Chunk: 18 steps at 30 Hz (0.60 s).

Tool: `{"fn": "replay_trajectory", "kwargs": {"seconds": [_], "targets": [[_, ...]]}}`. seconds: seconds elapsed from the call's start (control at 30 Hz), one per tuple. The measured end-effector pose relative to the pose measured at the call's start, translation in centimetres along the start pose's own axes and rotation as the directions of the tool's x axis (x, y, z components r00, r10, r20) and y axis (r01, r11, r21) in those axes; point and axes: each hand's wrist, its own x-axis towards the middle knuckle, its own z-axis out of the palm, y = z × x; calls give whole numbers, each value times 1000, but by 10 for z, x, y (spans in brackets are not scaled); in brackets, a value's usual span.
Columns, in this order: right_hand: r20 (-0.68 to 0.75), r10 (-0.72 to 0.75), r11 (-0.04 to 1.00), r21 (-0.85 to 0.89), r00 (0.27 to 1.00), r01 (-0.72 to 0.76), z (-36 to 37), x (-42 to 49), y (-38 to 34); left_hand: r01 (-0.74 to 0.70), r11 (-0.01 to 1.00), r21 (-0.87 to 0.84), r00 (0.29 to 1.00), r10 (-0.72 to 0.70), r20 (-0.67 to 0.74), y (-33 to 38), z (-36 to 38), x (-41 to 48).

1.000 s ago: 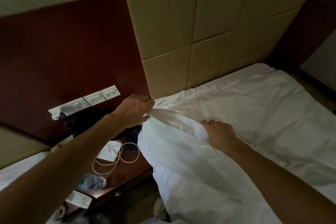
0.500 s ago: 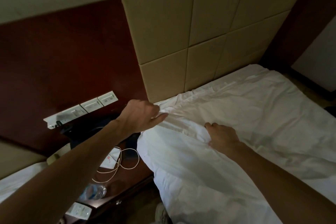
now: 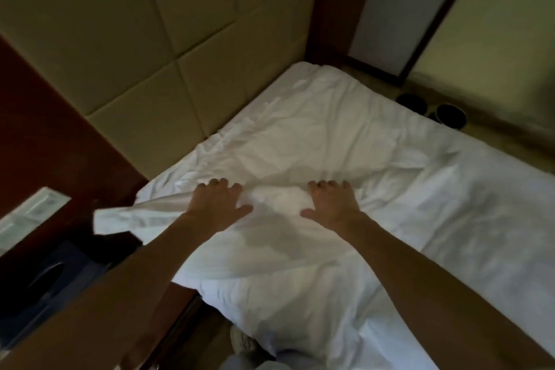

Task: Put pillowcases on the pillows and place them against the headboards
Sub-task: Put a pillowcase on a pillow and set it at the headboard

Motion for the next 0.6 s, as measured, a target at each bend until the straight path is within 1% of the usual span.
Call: {"fn": "replay_trajectory", "kwargs": {"seconds": [0.07, 0.17, 0.27, 0.33, 0.4, 0.5, 0.6], "targets": [[11, 92, 995, 30, 996, -93, 11, -18, 35, -54, 998, -23, 997, 55, 61, 17, -6, 13], [-26, 113, 993, 38, 993, -112, 15, -30, 57, -67, 995, -72, 993, 74, 94, 28, -9, 22], [-53, 140, 990, 19, 989, -139, 16, -42, 89, -180, 982, -58, 982, 183, 56, 71, -18, 39], [-62, 139, 990, -31, 988, -141, 15, -50, 111, -245, 968, -61, 968, 248, 41, 108, -26, 49], [-69, 122, 989, -73, 990, -127, 11, -55, 132, -271, 960, -65, 961, 274, 42, 145, -33, 54], [-135, 109, 987, -103, 985, -124, 3, -62, 167, -306, 951, -48, 951, 307, 21, 192, -41, 63], [-135, 106, 982, -143, 985, -125, -5, -70, 205, -341, 940, -32, 940, 341, 6, 230, -47, 78]]}}
